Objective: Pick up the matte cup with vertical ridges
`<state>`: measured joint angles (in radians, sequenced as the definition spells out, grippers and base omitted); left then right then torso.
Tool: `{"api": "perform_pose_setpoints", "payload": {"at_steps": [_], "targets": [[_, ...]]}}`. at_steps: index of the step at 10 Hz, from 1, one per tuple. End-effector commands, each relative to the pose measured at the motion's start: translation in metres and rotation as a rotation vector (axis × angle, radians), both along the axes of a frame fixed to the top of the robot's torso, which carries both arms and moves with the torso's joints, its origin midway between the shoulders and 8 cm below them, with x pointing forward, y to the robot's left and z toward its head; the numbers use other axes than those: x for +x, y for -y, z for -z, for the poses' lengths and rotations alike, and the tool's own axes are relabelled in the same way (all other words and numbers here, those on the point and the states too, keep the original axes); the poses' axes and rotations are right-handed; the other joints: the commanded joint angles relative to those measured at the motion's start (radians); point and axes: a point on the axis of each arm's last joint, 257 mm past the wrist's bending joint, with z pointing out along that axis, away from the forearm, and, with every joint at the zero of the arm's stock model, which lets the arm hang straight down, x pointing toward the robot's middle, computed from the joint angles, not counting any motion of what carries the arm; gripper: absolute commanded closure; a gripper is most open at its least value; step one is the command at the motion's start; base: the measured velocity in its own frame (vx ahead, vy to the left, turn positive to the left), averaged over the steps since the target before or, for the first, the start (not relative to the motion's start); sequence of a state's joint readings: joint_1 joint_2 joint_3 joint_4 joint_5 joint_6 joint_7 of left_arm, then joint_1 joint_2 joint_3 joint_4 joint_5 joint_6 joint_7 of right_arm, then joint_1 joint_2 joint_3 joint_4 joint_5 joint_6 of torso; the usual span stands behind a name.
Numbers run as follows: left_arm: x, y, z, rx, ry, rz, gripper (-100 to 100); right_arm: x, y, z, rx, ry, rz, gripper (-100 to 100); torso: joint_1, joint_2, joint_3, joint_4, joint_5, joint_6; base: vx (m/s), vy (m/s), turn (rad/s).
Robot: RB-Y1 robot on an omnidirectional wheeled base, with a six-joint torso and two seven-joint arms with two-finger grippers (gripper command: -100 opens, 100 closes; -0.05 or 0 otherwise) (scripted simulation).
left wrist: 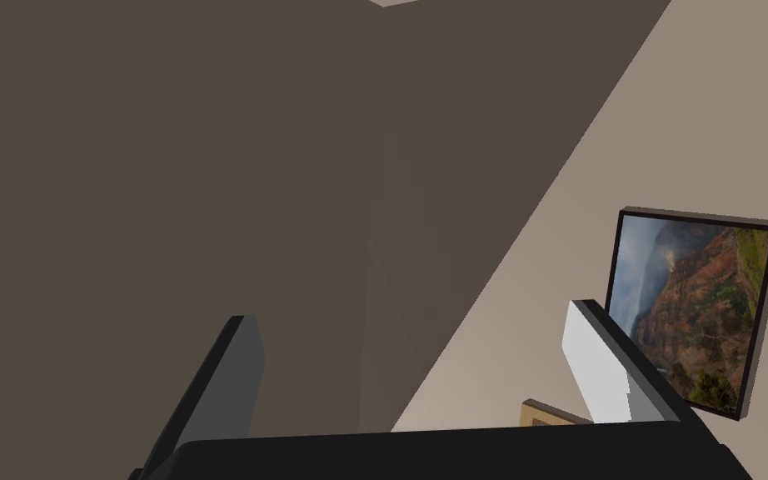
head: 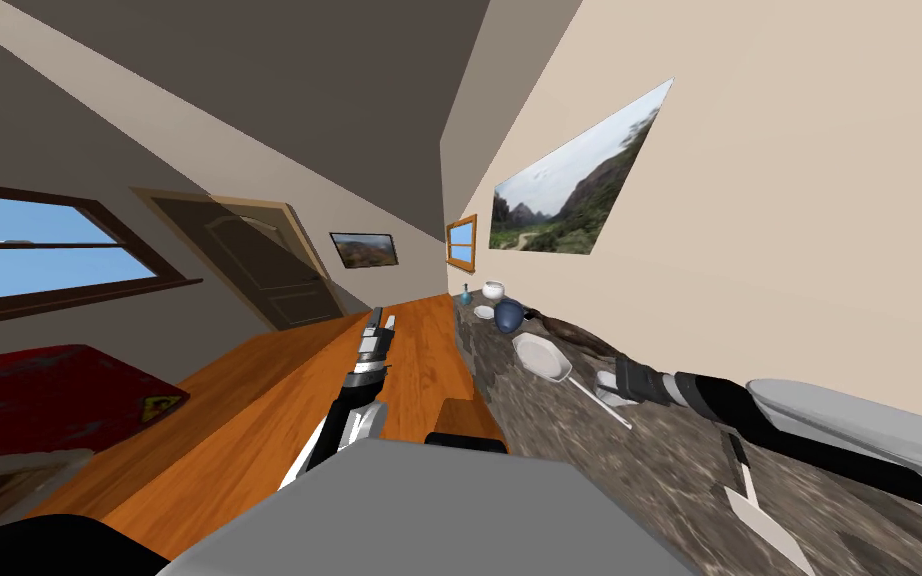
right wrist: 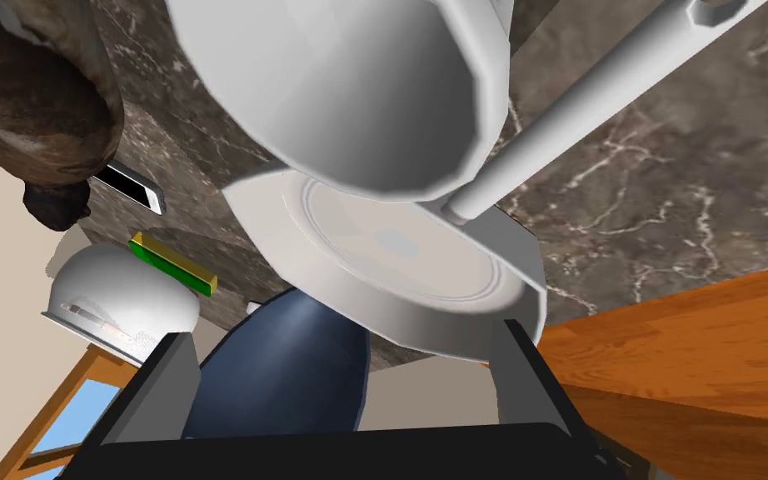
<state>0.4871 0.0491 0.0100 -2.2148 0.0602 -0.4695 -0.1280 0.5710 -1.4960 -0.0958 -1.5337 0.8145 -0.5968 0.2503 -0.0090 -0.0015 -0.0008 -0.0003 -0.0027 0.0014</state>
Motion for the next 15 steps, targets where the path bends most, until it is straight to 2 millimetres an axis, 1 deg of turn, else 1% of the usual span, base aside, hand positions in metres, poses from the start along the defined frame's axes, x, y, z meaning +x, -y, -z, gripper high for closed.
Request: {"api": "perform_pose_setpoints", "payload": {"at_steps": [1,2,3,5,6,7,8,9,10,11,12,13,14,15], "targets": [[0.0,0.0,0.0,0.0,0.0,0.0,0,-0.013,0.0,0.007,0.013,-0.057,0.001,-100,0.0,0.0,0.0,0.0,0.0,0.0,-0.005,-0.097,0.022],[0.0,0.0,0.0,0.0,0.0,0.0,0,-0.021,-0.001,0.011,0.019,-0.09,0.001,-100,0.0,0.0,0.0,0.0,0.0,0.0,0.003,-0.083,0.015],[0.0,0.0,0.0,0.0,0.0,0.0,0,-0.038,-0.003,0.021,0.033,-0.148,0.004,-100,0.001,0.0,0.0,0.0,0.0,0.0,0.006,-0.091,0.022],[0.0,0.0,0.0,0.0,0.0,0.0,0,-0.054,-0.005,0.032,0.046,-0.196,0.009,-100,0.001,-0.001,-0.001,0.0,0.0,0.0,0.014,-0.07,0.011],[0.0,0.0,0.0,0.0,0.0,0.0,0,-0.06,-0.005,0.037,0.051,-0.214,0.011,-100,0.003,-0.001,-0.001,0.0,0.001,0.0,0.004,-0.025,-0.003],[0.0,0.0,0.0,0.0,0.0,0.0,0,-0.055,-0.004,0.034,0.047,-0.201,0.007,-100,0.005,-0.001,0.0,0.0,0.001,0.0,0.0,-0.007,0.001],[0.0,0.0,0.0,0.0,0.0,0.0,0,-0.056,-0.005,0.035,0.048,-0.204,0.009,0,0.006,0.0,0.0,0.0,0.001,0.0,0.0,0.0,0.0],[0.0,0.0,0.0,0.0,0.0,0.0,0,-0.05,-0.01,0.037,0.054,-0.2,0.03,-100,0.007,0.0,0.0,0.0,0.002,0.0,-0.048,-0.036,0.211],[0.0,0.0,0.0,0.0,0.0,0.0,0,-0.04,-0.018,0.033,0.068,-0.194,0.035,-100,0.006,0.001,0.001,0.0,0.001,-0.002,-0.105,-0.077,0.274],[0.0,0.0,0.0,0.0,0.0,0.0,0,-0.045,-0.014,0.04,0.06,-0.201,0.053,-100,0.003,0.004,0.002,0.001,0.001,-0.001,-0.106,-0.084,0.136],[0.0,0.0,0.0,0.0,0.0,0.0,0,-0.037,-0.02,0.037,0.069,-0.192,0.068,-100,0.002,0.006,0.003,0.001,0.0,0.0,-0.105,-0.083,0.211],[0.0,0.0,0.0,0.0,0.0,0.0,0,-0.041,-0.018,0.043,0.065,-0.2,0.079,-100,0.002,0.006,0.003,0.001,0.0,-0.001,-0.082,-0.06,0.112],[0.0,0.0,0.0,0.0,0.0,0.0,0,-0.034,-0.023,0.04,0.073,-0.192,0.096,-100,0.003,0.005,0.003,0.001,0.0,0.0,-0.089,-0.052,0.206],[0.0,0.0,0.0,0.0,0.0,0.0,0,-0.038,-0.02,0.045,0.069,-0.2,0.106,-100,0.003,0.005,0.003,0.001,0.001,-0.001,-0.073,-0.044,0.1]]}}
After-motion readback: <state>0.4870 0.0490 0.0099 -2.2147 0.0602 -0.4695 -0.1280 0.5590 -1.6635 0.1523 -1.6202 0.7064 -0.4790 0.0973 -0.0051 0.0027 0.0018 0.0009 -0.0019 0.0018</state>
